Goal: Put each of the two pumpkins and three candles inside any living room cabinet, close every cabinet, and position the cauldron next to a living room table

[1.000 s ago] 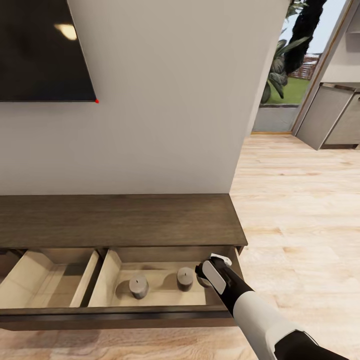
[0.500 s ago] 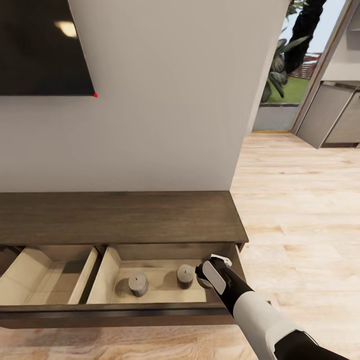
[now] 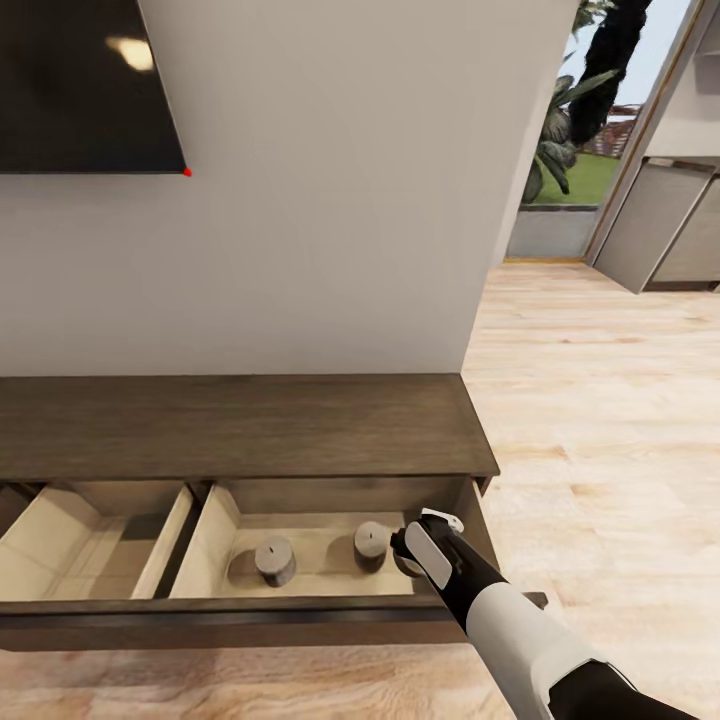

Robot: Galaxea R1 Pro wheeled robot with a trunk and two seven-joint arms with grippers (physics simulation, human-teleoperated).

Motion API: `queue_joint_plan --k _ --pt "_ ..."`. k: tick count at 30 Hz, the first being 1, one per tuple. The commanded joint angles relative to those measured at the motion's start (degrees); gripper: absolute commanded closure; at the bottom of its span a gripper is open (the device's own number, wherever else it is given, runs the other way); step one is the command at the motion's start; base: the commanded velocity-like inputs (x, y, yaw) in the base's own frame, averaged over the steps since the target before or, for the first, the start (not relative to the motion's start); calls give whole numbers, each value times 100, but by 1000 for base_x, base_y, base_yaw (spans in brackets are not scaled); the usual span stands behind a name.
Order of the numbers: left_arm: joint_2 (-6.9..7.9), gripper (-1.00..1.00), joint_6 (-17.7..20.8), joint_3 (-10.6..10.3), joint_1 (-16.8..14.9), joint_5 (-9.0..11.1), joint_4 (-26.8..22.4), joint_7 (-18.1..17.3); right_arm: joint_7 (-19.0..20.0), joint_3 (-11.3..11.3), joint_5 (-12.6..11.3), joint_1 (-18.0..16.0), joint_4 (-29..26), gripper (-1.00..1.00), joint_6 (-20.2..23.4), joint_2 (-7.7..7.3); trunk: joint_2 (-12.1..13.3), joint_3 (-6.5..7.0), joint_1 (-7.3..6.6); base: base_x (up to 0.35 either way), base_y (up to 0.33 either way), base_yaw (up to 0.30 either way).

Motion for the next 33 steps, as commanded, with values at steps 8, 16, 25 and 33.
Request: queue_joint_plan --k 8,16,25,33 --pt "-2 -100 0 1 -1 1 -9 0 -1 1 -8 0 -1 100 -11 0 -322 -144 176 0 0 0" --pt "-6 -100 0 -3 -1 1 -15 0 -1 1 -8 0 -1 100 -16 0 -322 -144 176 0 0 0" --pt "-19 -100 0 -5 -1 0 -9 0 -3 1 -8 0 -1 100 -18 0 -322 -144 176 49 0 0" --pt "-24 -100 0 -5 -1 -7 -13 0 -3 1 -8 0 -1 100 -15 0 -322 -144 176 36 0 0"
